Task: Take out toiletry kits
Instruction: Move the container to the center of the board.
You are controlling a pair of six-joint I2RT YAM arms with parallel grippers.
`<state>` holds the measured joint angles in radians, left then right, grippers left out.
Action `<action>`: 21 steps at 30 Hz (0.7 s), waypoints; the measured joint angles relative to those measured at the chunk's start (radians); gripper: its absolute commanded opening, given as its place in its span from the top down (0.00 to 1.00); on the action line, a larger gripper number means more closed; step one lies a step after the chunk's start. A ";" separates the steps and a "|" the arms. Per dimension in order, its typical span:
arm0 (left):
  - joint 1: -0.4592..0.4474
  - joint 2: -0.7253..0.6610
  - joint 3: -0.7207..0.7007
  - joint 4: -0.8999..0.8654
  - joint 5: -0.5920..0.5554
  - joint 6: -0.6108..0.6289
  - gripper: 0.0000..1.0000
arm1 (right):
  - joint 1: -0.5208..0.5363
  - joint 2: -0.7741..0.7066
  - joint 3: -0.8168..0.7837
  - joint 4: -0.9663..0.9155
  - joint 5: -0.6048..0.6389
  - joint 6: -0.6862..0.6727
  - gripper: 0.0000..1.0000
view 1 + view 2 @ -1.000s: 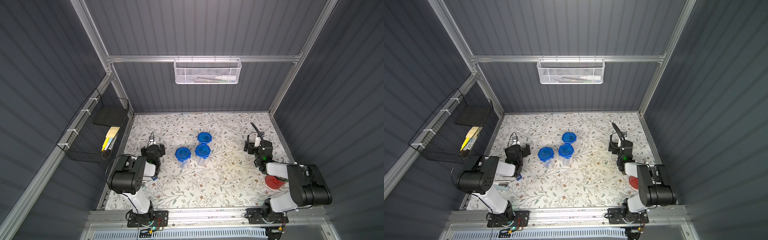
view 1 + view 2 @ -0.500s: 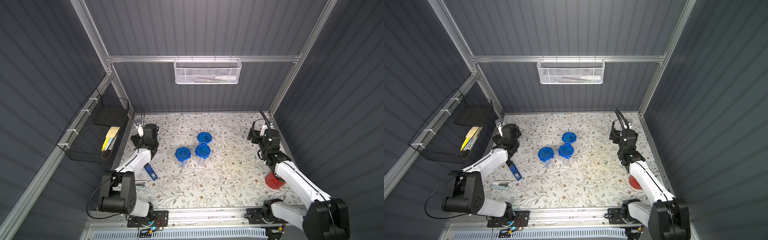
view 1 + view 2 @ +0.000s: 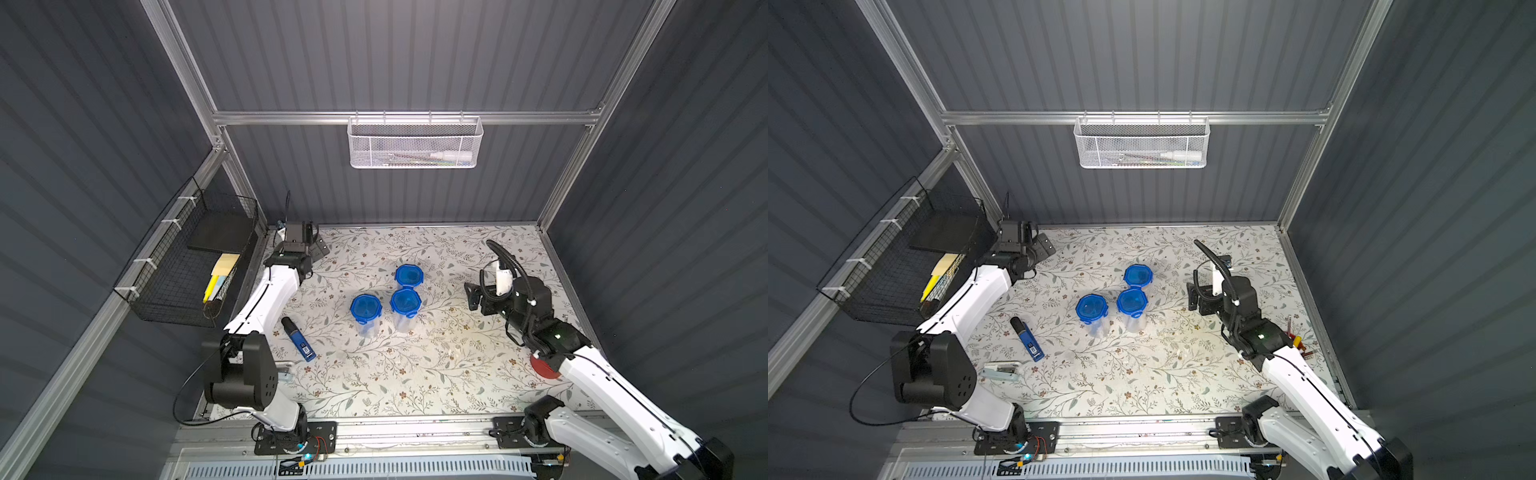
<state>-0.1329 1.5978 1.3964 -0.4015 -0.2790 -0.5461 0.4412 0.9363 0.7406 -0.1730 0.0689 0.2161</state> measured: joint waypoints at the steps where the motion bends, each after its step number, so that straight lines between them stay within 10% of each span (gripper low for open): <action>1: -0.008 0.011 0.040 -0.006 0.032 0.004 0.00 | 0.000 0.027 0.008 -0.007 -0.035 0.011 0.01; 10: -0.243 0.032 0.111 -0.065 0.237 0.045 0.03 | 0.010 0.251 0.121 -0.069 -0.254 0.060 0.01; 21: -0.214 0.020 -0.038 -0.109 0.267 0.026 0.12 | 0.156 0.581 0.525 -0.257 -0.135 0.014 0.01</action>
<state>-0.3470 1.6176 1.3582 -0.5102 -0.0120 -0.5198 0.5968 1.5177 1.2652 -0.4297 -0.0666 0.2298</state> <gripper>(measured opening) 0.893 0.991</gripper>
